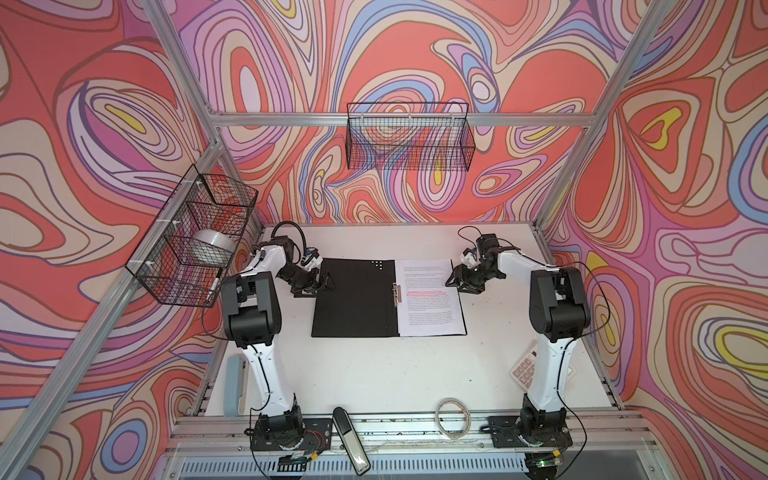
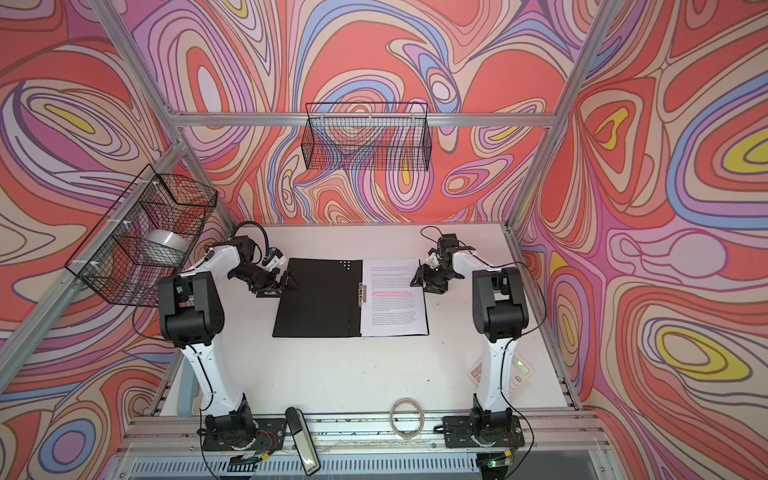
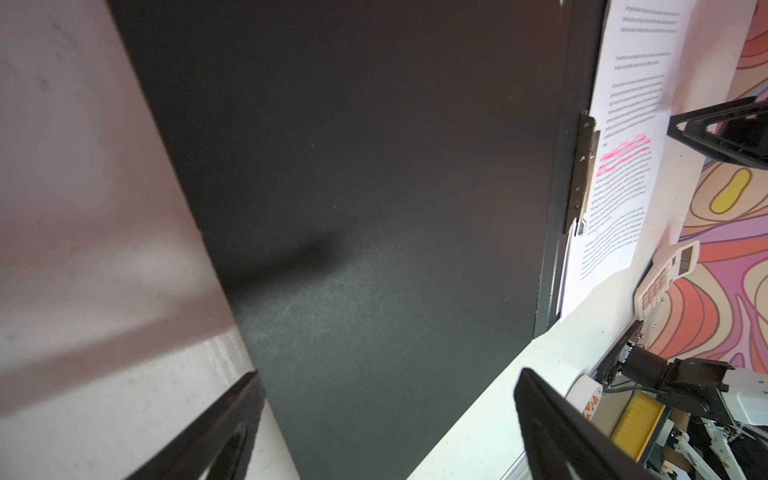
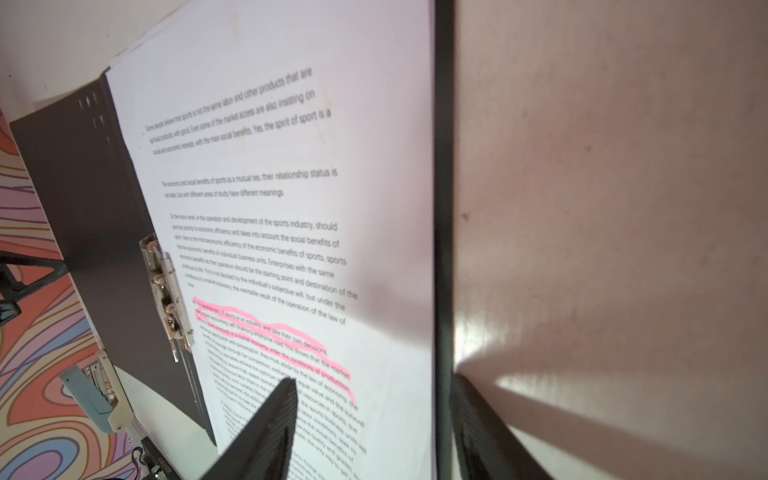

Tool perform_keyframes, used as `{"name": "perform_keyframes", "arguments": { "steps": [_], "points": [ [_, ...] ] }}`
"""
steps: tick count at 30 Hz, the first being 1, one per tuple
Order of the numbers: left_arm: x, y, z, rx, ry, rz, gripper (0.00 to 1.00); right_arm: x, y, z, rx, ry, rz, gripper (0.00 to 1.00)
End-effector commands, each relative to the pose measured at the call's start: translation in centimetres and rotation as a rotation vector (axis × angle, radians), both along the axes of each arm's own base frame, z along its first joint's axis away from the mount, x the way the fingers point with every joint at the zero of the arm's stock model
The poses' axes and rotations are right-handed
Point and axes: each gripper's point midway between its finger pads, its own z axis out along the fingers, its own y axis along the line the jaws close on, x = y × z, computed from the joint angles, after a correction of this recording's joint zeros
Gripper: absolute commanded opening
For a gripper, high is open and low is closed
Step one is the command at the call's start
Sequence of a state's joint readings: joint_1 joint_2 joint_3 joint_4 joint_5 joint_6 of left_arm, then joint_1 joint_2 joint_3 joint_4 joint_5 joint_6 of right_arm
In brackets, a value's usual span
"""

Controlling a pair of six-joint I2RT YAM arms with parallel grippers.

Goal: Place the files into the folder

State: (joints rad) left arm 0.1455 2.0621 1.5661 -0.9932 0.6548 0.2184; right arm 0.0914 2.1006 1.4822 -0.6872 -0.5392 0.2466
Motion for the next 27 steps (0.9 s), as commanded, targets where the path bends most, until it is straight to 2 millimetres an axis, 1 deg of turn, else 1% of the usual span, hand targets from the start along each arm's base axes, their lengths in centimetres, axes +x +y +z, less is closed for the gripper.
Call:
{"name": "perform_keyframes", "arguments": {
  "steps": [1, 22, 27],
  "points": [
    [-1.4, -4.1, 3.3, -0.207, -0.007, -0.059, 0.94, -3.1, 1.1, -4.3, -0.004, 0.151, 0.040, 0.62],
    [-2.1, -4.8, 6.8, -0.261, -0.065, -0.079, 0.93, -2.8, 1.2, -3.7, -0.001, 0.140, 0.040, 0.62],
    [-2.5, -4.8, 7.2, -0.253, -0.077, -0.099, 0.93, -2.6, 1.2, -3.6, 0.000, 0.138, 0.040, 0.62]
  ]
}}
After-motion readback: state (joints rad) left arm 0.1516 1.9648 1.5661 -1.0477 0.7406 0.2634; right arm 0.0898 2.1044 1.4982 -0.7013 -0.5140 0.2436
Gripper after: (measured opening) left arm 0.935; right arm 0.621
